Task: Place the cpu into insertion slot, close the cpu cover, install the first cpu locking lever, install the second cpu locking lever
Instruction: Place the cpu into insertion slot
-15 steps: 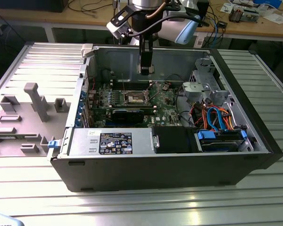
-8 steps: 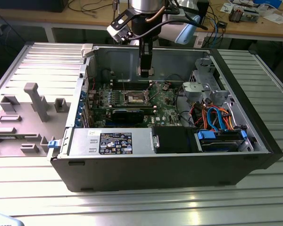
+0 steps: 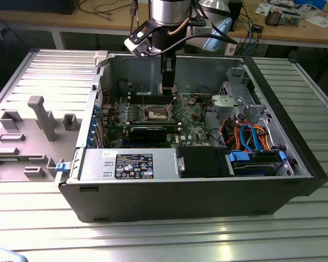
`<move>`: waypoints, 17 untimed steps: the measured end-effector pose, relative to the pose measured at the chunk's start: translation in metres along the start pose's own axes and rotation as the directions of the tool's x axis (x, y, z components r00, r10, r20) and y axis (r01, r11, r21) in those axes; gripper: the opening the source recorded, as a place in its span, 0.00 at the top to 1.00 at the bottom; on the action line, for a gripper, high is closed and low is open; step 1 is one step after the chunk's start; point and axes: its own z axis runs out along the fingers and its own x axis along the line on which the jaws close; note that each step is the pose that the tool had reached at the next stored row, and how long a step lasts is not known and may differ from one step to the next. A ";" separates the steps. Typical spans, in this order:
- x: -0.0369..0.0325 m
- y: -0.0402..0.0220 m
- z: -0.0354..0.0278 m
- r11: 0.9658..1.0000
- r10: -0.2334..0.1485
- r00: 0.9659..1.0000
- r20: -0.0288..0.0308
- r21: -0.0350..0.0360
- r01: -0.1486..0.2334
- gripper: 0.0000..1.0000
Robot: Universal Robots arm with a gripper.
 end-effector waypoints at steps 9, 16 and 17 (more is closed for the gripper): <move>0.0001 -0.0002 0.0050 1.000 0.000 1.000 0.000 0.000 0.000 0.45; 0.0003 -0.0012 0.0253 1.000 0.000 1.000 0.000 0.000 0.000 0.45; 0.0003 -0.0012 0.0255 1.000 0.000 1.000 0.000 0.000 0.000 0.45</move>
